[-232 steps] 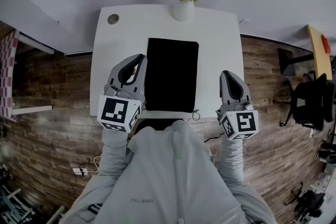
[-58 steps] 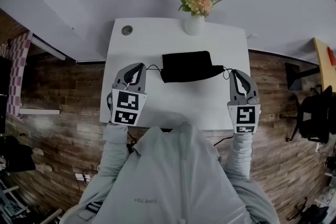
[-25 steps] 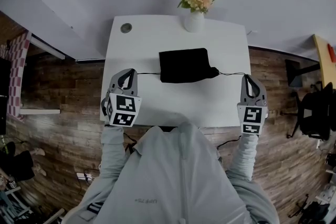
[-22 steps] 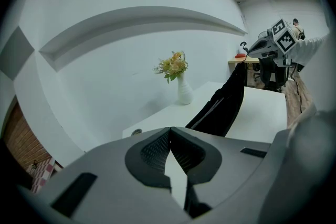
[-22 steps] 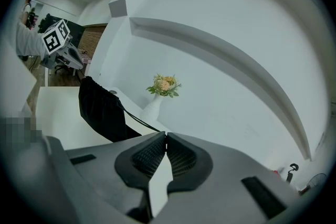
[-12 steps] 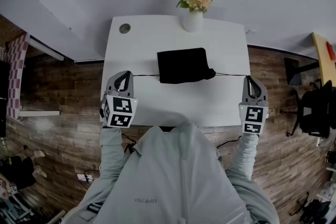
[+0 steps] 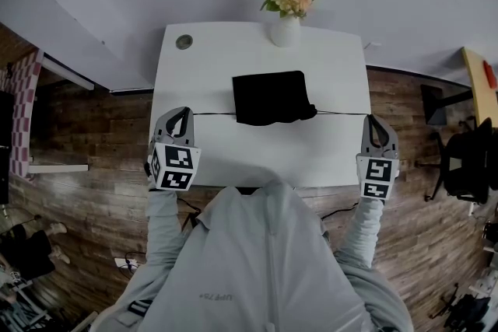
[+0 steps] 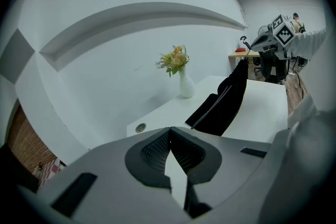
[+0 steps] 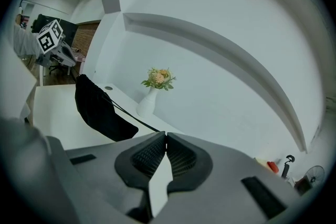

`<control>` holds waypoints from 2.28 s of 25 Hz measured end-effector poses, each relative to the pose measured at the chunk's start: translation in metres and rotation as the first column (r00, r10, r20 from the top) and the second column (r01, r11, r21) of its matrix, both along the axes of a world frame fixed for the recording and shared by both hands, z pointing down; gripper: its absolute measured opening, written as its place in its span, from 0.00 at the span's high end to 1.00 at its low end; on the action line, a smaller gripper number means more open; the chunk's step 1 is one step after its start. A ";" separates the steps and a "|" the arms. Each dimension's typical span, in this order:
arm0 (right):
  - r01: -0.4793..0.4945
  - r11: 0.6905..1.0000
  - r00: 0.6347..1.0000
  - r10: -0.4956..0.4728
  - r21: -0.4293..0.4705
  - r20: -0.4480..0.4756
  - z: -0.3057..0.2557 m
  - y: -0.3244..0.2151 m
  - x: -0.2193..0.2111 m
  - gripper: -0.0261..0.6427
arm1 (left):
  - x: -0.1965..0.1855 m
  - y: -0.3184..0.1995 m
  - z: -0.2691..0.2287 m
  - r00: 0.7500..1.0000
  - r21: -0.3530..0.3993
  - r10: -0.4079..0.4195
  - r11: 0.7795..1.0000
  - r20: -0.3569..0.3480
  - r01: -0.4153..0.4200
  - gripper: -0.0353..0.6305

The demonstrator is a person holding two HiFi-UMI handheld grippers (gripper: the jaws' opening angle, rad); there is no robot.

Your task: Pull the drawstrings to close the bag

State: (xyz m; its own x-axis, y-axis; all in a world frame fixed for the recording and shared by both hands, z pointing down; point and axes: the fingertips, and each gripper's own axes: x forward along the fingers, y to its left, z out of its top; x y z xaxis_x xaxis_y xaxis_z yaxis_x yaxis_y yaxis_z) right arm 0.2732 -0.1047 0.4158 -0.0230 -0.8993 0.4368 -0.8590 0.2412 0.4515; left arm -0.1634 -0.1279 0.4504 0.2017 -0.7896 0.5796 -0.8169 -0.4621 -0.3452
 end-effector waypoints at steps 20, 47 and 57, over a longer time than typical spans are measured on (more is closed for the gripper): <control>-0.051 0.999 0.999 0.051 -0.013 0.014 0.007 0.004 0.021 0.92 | -0.014 0.002 0.011 1.000 -0.025 -0.014 1.000 0.021 0.015 0.91; -0.090 0.995 0.995 0.092 -0.036 0.038 0.015 0.008 0.037 0.92 | -0.025 -0.002 0.015 0.999 -0.041 -0.033 0.999 0.026 0.034 0.91; -0.097 0.994 0.995 0.098 -0.041 0.033 0.016 0.012 0.040 0.92 | -0.028 0.001 0.017 0.999 -0.048 -0.036 0.998 0.025 0.037 0.91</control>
